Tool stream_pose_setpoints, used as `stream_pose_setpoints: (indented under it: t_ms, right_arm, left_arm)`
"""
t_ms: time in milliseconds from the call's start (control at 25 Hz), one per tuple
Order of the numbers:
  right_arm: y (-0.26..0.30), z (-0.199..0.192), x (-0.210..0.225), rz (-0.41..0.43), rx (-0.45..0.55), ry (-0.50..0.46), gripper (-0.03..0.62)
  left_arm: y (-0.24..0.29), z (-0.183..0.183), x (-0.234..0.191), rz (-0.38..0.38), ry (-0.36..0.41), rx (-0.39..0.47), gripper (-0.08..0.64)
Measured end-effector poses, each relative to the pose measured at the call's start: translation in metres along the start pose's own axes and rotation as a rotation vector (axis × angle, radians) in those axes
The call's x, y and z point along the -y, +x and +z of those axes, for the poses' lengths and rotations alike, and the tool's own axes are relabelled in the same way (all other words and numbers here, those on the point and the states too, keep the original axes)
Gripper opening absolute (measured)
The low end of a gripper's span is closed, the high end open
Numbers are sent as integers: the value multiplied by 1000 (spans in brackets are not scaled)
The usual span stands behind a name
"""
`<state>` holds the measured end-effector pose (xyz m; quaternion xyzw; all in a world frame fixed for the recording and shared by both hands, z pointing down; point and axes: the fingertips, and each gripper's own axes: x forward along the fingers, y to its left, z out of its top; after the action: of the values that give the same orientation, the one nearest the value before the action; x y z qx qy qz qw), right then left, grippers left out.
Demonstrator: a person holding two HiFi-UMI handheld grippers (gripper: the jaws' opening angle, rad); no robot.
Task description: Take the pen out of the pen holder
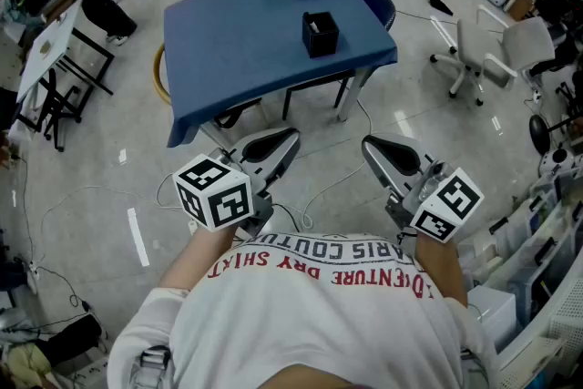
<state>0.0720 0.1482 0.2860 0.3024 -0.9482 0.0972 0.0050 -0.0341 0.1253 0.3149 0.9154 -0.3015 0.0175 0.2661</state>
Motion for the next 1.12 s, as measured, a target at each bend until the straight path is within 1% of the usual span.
stream_pose_setpoints:
  t_ms: [200, 400, 440, 480, 560, 680, 720, 800, 960, 1120]
  right_arm:
    - [-1, -3, 0, -32, 5, -2, 23]
    - [1, -8, -1, -96, 27, -20, 35]
    - [2, -11, -2, -104, 22, -21, 52]
    - [3, -13, -3, -109, 17, -18, 100]
    - [6, -18, -5, -118, 13, -11, 136]
    - [12, -22, -7, -130, 16, -8, 229]
    - [14, -23, -7, -135, 14, -9, 249]
    - [15, -26, -5, -146, 7, -13, 275]
    - [17, -27, 4, -175, 10, -10, 300]
    - [28, -24, 15, -176, 8, -21, 314]
  left_arm:
    - [-3, -1, -2, -9, 13, -8, 40]
    - [-13, -8, -9, -14, 16, -15, 40]
    - [-15, -9, -10, -16, 18, -17, 40]
    - [-18, -10, -11, -16, 21, -18, 40]
    - [-23, -12, -14, -13, 24, -19, 40]
    - [-30, -15, -21, -2, 17, -23, 40]
    - [-31, -16, -24, 1, 13, -25, 40]
    - [-33, -18, -27, 6, 7, -26, 40]
    - [-35, -18, -30, 14, 11, -22, 40]
    - [-37, -17, -39, 32, 8, -20, 40]
